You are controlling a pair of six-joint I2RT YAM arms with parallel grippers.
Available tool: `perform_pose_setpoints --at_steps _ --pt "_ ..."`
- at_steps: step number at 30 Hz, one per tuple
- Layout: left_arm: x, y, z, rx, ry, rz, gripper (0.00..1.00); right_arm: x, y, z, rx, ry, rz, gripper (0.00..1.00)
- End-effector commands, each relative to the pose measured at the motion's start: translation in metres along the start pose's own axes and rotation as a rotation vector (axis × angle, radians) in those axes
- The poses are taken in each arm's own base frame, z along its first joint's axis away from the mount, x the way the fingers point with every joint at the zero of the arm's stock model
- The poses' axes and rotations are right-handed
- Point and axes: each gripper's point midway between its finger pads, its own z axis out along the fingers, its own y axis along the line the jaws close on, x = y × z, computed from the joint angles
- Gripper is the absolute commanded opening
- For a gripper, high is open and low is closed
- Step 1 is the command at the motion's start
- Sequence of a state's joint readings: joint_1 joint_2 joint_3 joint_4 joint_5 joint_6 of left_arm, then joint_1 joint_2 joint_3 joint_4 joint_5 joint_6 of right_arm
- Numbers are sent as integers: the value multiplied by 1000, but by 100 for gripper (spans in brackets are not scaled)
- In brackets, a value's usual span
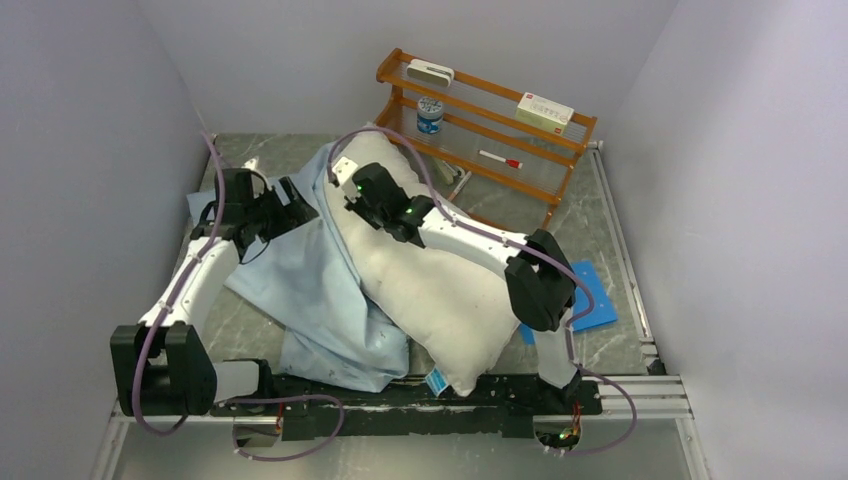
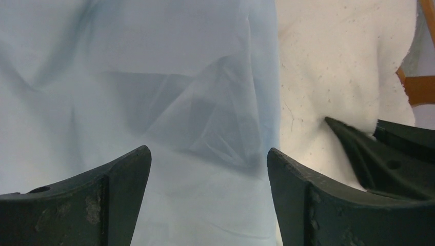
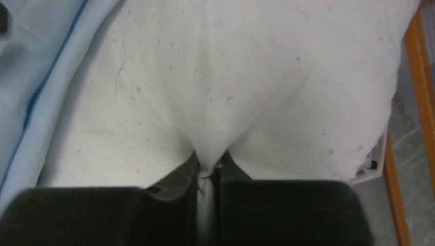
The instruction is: Put the pillow into the pillowcase
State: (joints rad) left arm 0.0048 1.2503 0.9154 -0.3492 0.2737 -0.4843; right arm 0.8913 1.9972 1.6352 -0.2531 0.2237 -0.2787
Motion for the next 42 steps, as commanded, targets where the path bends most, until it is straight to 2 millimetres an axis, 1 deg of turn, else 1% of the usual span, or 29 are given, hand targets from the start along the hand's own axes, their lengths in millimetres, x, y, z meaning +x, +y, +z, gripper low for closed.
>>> perform_pose_setpoints --at_steps 1,4,6,8,9,10,11,13,14,15,18,22,24,26,29,31,33,34,36,37,38,39,40,42 --pt "12 -17 15 88 27 -5 88 1 0 -1 -4 -21 -10 0" --pt "18 -21 25 104 49 -18 88 -14 -8 -23 4 -84 1 0" --pt "21 -22 31 107 53 -24 86 -26 -14 -40 13 -133 13 0" --pt "23 -24 37 115 58 -35 77 -35 -22 -57 34 -174 18 0" --pt "23 -25 38 117 59 -42 67 -38 -26 -65 48 -189 21 0" --pt "21 -26 38 120 53 -46 51 -40 -30 -72 59 -201 26 0" --pt "20 -27 39 118 46 -46 41 -41 -33 -79 68 -213 29 0" --pt "10 -29 35 109 15 -34 17 -39 -41 -90 100 -216 31 0" --pt "3 -27 32 86 -9 -26 7 -38 -45 -96 115 -217 30 0" --pt "-1 -25 29 62 -21 -21 5 -36 -48 -101 130 -212 29 0" --pt "-21 -22 19 5 -93 -13 5 -31 -59 -119 175 -210 42 0" --pt "-59 -16 11 -87 -235 -42 5 -27 -78 -148 250 -227 66 0" --pt "-77 -13 11 -127 -295 -57 5 -24 -86 -160 284 -230 74 0" --pt "-96 -12 16 -155 -349 -68 5 -21 -93 -173 305 -239 80 0" --pt "-122 -8 32 -202 -394 -71 5 -17 -100 -191 329 -255 93 0" --pt "-147 -9 42 -219 -424 -82 5 -15 -104 -204 342 -271 106 0" --pt "-174 -5 53 -227 -451 -93 5 -16 -106 -217 344 -293 117 0" --pt "-188 -2 57 -236 -469 -99 5 -16 -107 -221 346 -301 122 0" --pt "-216 -6 65 -235 -507 -90 5 -13 -109 -228 351 -305 133 0" --pt "-231 5 67 -259 -528 -95 5 -13 -110 -232 352 -310 141 0" --pt "-244 8 70 -270 -543 -86 5 -12 -110 -234 352 -314 149 0" --pt "-251 13 75 -287 -545 -76 5 -11 -110 -238 353 -322 159 0" --pt "-259 17 78 -304 -548 -68 8 -10 -110 -241 355 -330 168 0" --pt "-265 28 84 -347 -518 -62 44 -9 -110 -247 353 -345 185 0"
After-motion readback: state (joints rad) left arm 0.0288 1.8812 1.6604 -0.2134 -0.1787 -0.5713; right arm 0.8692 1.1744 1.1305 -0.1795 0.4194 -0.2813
